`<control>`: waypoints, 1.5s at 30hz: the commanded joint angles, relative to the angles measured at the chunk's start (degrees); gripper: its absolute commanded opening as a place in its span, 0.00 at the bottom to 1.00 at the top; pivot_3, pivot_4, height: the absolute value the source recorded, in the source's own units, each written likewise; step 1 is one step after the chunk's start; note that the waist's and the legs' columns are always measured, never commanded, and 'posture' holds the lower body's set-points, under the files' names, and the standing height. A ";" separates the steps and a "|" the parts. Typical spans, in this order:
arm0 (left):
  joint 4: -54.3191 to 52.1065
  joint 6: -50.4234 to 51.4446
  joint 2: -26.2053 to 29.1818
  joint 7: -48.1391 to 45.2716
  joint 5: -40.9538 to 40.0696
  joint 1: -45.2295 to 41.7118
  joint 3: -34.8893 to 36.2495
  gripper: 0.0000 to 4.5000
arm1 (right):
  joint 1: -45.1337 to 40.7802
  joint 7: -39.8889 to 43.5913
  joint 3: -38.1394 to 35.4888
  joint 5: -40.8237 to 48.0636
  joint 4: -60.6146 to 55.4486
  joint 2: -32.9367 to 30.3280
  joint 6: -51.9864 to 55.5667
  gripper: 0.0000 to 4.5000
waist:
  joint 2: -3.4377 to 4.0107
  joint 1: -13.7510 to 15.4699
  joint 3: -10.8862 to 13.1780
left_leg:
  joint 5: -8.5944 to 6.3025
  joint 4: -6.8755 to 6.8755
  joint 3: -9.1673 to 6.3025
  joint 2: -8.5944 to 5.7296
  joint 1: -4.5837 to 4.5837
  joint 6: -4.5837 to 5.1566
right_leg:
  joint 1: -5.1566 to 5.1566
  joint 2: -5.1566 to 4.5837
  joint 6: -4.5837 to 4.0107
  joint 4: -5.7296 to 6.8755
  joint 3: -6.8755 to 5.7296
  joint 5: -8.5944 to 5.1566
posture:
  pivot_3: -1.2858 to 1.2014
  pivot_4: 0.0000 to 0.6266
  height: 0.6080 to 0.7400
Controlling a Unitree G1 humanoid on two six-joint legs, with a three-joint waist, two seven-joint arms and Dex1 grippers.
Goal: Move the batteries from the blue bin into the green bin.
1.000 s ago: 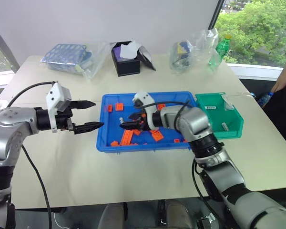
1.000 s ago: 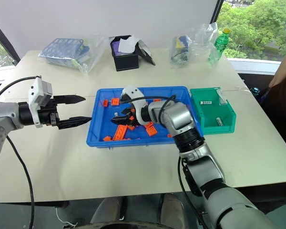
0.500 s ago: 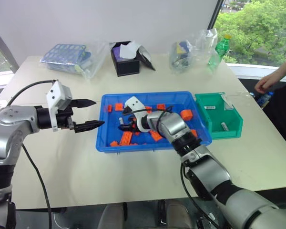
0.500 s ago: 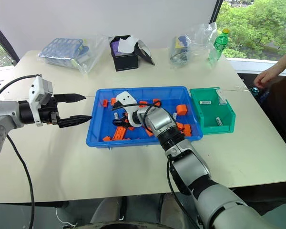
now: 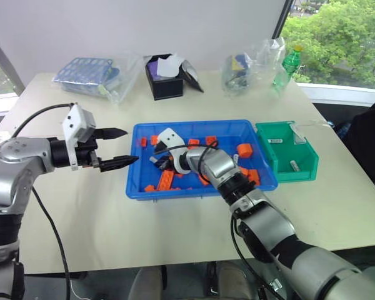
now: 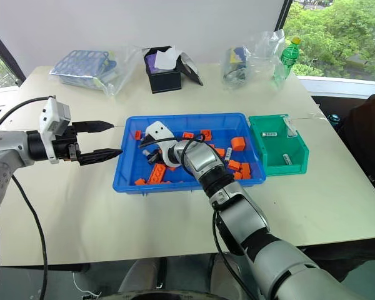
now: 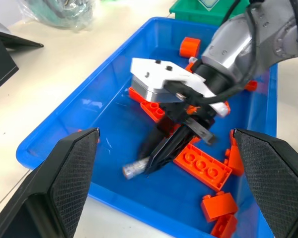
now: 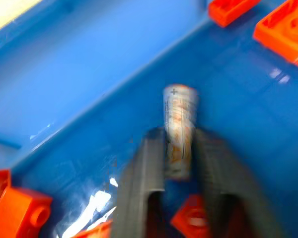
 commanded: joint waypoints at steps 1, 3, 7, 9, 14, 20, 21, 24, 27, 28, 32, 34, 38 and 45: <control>0.30 -1.16 -0.38 -0.74 0.37 -1.46 -0.13 1.00 | -0.07 0.36 -2.37 1.66 -9.30 -1.19 3.80 0.19 | 0.00 0.05 0.00 | 0.00 0.00 0.00 0.00 0.00 0.00 | 0.00 0.00 0.00 0.00 0.00 0.00 | 0.52 0.24 0.82; 0.36 -1.10 -0.84 -0.86 0.30 -1.46 -0.33 1.00 | 0.36 0.03 -5.14 3.50 -15.70 -2.78 7.68 0.19 | -0.01 0.14 0.00 | 0.00 0.00 0.00 0.00 -0.01 0.00 | 0.00 0.00 0.00 0.00 0.00 0.00 | 0.52 0.24 0.82; -0.75 -1.13 -1.97 -1.21 -0.15 -0.11 -0.44 1.00 | 1.06 -2.64 -16.13 8.09 -32.64 -10.05 18.90 0.19 | -0.01 0.68 0.01 | 0.00 0.02 -0.02 -0.02 -0.03 -0.01 | 0.04 -0.03 0.00 -0.04 0.00 0.00 | 0.52 0.24 0.82; -0.73 -0.99 -2.90 -0.86 -0.37 -0.24 -0.38 1.00 | 2.08 -4.49 -23.91 10.09 -38.94 -14.88 24.98 0.19 | -0.03 1.05 0.00 | -0.01 0.03 -0.03 -0.03 -0.05 -0.01 | 0.07 -0.04 0.00 -0.09 0.00 0.00 | 0.52 0.24 0.82; -0.73 0.08 -5.21 -0.62 -1.32 -1.58 -1.01 1.00 | 9.83 -6.11 -36.95 10.95 -47.44 -29.47 32.57 0.19 | -0.09 1.87 -0.03 | -0.04 0.01 0.01 -0.03 -0.07 -0.07 | 0.07 -0.06 -0.01 -0.21 -0.03 -0.03 | 0.52 0.24 0.82; 1.19 -1.02 -6.75 -1.32 -0.13 -2.94 -2.58 1.00 | 17.04 -6.38 -43.02 14.35 -52.35 -33.49 37.79 0.19 | -0.11 0.47 -0.05 | -0.02 -0.04 0.54 0.27 -0.05 -0.01 | 0.09 -0.08 0.00 -0.27 -0.03 -0.02 | 0.52 0.24 0.82; 1.79 -1.18 -6.86 -1.46 0.13 -3.45 -2.77 1.00 | 17.37 -6.09 -41.35 14.97 -52.89 -33.17 37.26 0.19 | -0.11 0.13 -0.04 | -0.02 -0.09 0.61 0.36 0.02 -0.01 | 0.09 -0.06 0.00 -0.27 -0.06 -0.02 | 0.52 0.24 0.82; 3.24 -1.42 -6.81 -1.99 0.52 -4.70 -2.98 1.00 | 14.81 -7.70 -39.28 15.94 -50.64 -29.51 35.74 0.38 | -0.20 -0.27 -0.10 | -0.02 -0.28 0.90 0.69 0.21 -0.01 | 0.01 -0.01 0.00 -0.30 -0.22 -0.02 | 0.52 0.24 0.82; 4.12 -1.77 -6.14 -2.32 0.86 -5.15 -2.82 1.00 | 11.79 -7.18 -30.32 15.45 -49.24 -26.98 30.35 0.71 | -0.14 -0.10 -0.06 | -0.01 -0.32 1.00 0.74 0.17 -0.01 | -0.15 -0.03 -0.03 -0.28 -0.24 0.00 | 0.52 0.24 0.82; 4.20 -1.78 -5.86 -2.41 0.92 -5.16 -2.69 1.00 | 10.53 -6.88 -27.60 15.59 -48.72 -25.59 28.77 0.82 | -0.16 -0.07 -0.07 | -0.01 -0.32 1.02 0.73 0.11 0.00 | -0.22 -0.03 -0.06 -0.27 -0.23 0.02 | 0.52 0.24 0.82; 3.49 -1.54 -3.90 -2.78 1.23 -4.08 -1.79 1.00 | 6.94 -3.96 -13.69 14.64 -45.29 -20.09 22.64 0.82 | -0.25 -0.04 -0.05 | 0.00 -0.37 1.06 0.72 0.06 0.01 | -0.35 -0.02 -0.11 -0.07 -0.20 0.09 | 0.52 0.24 0.82; 3.15 -1.19 -2.81 -2.68 1.14 -3.45 -1.02 1.00 | 6.21 -2.96 -6.81 12.82 -41.75 -17.53 18.87 0.82 | -0.36 0.05 -0.12 | 0.00 -0.42 1.03 0.73 0.07 0.01 | -0.40 0.00 -0.11 -0.06 -0.20 0.08 | 0.52 0.24 0.82; 2.31 -0.23 -1.24 -1.81 0.36 -2.60 0.88 1.00 | 4.87 -3.07 1.35 8.49 -31.00 -11.43 10.46 0.82 | -0.41 0.41 -0.10 | -0.01 -0.31 1.01 0.73 0.06 0.00 | -0.55 -0.02 -0.13 -0.14 -0.20 0.06 | 0.52 0.24 0.82; -1.93 1.36 -0.13 -0.83 -1.11 1.17 3.40 1.00 | 2.11 -2.22 4.75 2.89 -11.94 -5.20 -1.82 0.82 | -0.42 0.14 -0.10 | 0.00 -0.26 1.03 0.71 0.04 -0.02 | -0.53 -0.01 -0.18 -0.11 -0.15 0.11 | 0.52 0.24 0.82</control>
